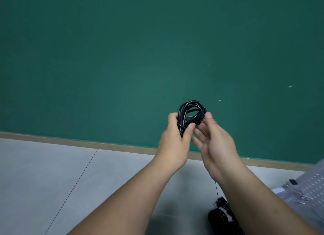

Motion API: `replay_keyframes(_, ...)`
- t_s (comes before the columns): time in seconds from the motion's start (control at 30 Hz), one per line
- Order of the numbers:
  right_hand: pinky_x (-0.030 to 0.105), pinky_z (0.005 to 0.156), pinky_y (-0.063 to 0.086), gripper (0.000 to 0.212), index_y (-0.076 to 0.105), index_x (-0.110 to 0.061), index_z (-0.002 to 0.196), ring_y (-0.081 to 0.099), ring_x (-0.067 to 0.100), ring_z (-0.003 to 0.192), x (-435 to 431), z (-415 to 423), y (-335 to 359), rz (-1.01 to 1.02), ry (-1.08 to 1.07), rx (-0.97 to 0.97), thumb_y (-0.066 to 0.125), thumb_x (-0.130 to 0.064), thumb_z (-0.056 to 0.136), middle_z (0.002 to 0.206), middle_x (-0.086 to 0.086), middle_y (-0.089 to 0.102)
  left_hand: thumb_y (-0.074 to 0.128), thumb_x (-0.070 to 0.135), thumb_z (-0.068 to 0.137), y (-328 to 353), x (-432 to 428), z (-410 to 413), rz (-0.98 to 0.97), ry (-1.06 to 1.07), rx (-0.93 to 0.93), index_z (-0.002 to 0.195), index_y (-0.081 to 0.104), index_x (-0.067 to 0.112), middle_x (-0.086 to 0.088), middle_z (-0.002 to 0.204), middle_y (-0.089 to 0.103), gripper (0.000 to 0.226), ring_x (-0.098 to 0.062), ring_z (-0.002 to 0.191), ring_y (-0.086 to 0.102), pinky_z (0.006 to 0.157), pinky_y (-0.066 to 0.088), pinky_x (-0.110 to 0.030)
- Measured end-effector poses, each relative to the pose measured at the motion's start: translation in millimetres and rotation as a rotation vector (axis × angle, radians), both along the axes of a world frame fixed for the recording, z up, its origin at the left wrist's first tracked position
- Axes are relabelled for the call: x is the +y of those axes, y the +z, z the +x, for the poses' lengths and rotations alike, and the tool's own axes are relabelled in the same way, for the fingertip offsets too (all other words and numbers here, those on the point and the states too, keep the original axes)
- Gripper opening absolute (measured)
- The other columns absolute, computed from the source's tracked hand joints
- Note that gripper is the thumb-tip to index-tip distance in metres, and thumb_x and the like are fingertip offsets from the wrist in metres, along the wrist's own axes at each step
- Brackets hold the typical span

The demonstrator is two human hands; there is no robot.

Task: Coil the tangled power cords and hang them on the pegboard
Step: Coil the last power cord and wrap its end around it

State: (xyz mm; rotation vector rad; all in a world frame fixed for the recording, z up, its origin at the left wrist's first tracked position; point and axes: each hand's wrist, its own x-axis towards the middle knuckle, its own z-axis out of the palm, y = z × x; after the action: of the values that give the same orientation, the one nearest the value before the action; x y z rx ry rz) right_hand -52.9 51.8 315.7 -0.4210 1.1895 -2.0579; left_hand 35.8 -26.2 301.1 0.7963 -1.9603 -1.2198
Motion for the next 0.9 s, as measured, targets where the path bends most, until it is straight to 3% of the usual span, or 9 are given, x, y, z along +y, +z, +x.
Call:
replay_keyframes(0.1,0.034,0.097,0.056,0.027,0.068,-0.010,0.130,0.073,0.021,0.118,-0.4,-0.1,-9.2,0.062,0.028,0.192,0.061,-0.022,0.108,0.121,0.007,0.078,0.056,0.045,0.106,-0.1,1.8,-0.4,-0.005,-0.001,-0.008,0.119,0.043,0.037,0.018,0.096,0.071,0.020,0.000,0.088,0.065,0.072,0.051,-0.021)
replay_keyframes(0.33,0.040,0.100,0.056,0.023,0.068,-0.006,0.125,0.073,0.027,0.117,-4.1,-10.1,-15.0,0.122,-0.009,0.174,0.060,-0.004,0.104,0.117,0.008,0.079,0.051,0.045,0.107,-5.6,6.0,-2.0,-0.011,-0.032,-0.141,0.117,0.042,0.034,0.012,0.100,0.070,0.018,-0.014,0.093,0.066,0.085,0.056,-0.044)
replay_keyframes(0.5,0.034,0.092,0.058,0.016,0.077,-0.009,0.114,0.076,0.026,0.109,-0.2,-17.8,-12.1,0.198,-0.078,0.206,0.071,-0.009,0.099,0.108,0.007,0.081,0.050,0.042,0.108,-7.7,8.1,-1.7,0.000,-0.048,-0.175,0.116,0.040,0.031,0.012,0.100,0.067,0.016,-0.016,0.093,0.065,0.083,0.055,-0.043)
replay_keyframes(0.63,0.043,0.100,0.059,0.019,0.080,-0.010,0.111,0.076,0.027,0.112,4.7,-28.1,-9.5,0.240,-0.052,0.190,0.080,-0.013,0.093,0.108,0.007,0.082,0.052,0.043,0.108,-7.3,7.2,-2.3,0.020,-0.065,-0.174,0.113,0.043,0.029,0.011,0.093,0.064,0.017,-0.008,0.083,0.061,0.072,0.050,-0.035)
replay_keyframes(0.73,0.046,0.104,0.058,0.014,0.082,-0.010,0.106,0.076,0.028,0.111,6.2,-33.1,-10.3,0.290,-0.057,0.207,0.078,-0.012,0.092,0.107,0.009,0.081,0.052,0.042,0.108,-8.1,9.7,-3.8,0.011,-0.068,-0.195,0.111,0.042,0.026,0.009,0.091,0.064,0.019,-0.013,0.080,0.061,0.069,0.047,-0.036)
replay_keyframes(0.9,0.041,0.093,0.062,0.017,0.079,-0.005,0.099,0.072,0.018,0.081,3.1,-29.7,-13.7,0.299,-0.150,0.279,0.064,-0.004,0.093,0.093,0.014,0.080,0.052,0.042,0.108,-11.2,14.2,-7.6,-0.033,-0.063,-0.230,0.110,0.039,0.024,0.006,0.086,0.062,0.022,-0.020,0.076,0.058,0.063,0.044,-0.038)
